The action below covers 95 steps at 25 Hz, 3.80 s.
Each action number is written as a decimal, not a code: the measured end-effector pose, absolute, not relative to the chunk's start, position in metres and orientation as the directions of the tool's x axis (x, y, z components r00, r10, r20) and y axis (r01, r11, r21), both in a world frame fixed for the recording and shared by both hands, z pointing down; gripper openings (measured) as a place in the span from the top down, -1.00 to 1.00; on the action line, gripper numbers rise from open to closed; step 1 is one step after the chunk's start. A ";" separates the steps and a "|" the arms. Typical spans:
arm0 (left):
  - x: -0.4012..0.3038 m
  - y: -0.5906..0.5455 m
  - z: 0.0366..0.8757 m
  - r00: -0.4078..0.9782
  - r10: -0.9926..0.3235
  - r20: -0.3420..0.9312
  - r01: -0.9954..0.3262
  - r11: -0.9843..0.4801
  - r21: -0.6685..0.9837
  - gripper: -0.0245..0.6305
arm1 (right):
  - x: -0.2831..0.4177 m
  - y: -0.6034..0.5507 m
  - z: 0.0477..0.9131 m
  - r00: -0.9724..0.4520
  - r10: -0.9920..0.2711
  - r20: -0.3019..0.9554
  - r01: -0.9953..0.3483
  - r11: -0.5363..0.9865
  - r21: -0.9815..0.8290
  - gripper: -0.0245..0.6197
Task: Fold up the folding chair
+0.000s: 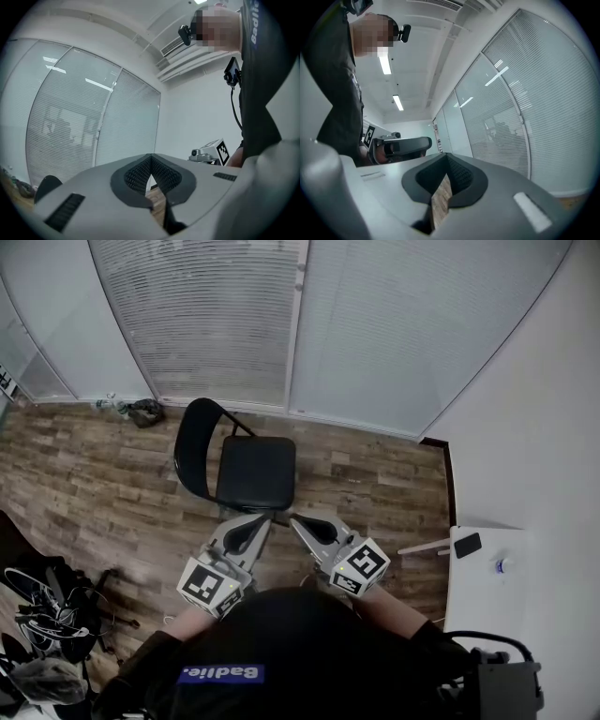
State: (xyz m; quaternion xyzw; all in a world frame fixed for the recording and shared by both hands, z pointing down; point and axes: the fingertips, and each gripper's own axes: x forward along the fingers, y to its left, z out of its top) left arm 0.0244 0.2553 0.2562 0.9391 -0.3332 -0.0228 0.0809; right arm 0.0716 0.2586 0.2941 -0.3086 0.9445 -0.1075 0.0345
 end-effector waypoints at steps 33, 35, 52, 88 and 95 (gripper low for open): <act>0.053 0.218 0.274 0.655 -0.755 0.041 -0.753 -0.646 0.125 0.91 | 0.113 0.220 0.325 -0.883 -0.465 0.067 -0.466 0.849 -0.248 0.92; 0.041 0.203 0.276 0.655 -0.754 0.042 -0.753 -0.647 0.121 0.91 | 0.104 0.206 0.329 -0.875 -0.477 0.080 -0.482 0.843 -0.241 0.92; -0.082 0.043 0.296 0.743 -0.666 0.058 -0.666 -0.728 0.162 0.91 | -0.014 0.051 0.360 -0.789 -0.595 0.156 -0.614 0.750 -0.247 0.92; -0.108 -0.077 0.399 0.510 -0.821 0.255 -0.860 -0.494 0.129 0.91 | 0.046 -0.057 0.436 -0.833 -0.523 0.184 -0.552 0.753 -0.359 0.91; -0.132 -0.086 0.426 0.459 -0.829 0.319 -0.887 -0.443 0.126 0.91 | 0.047 -0.063 0.467 -0.830 -0.515 0.215 -0.556 0.731 -0.396 0.88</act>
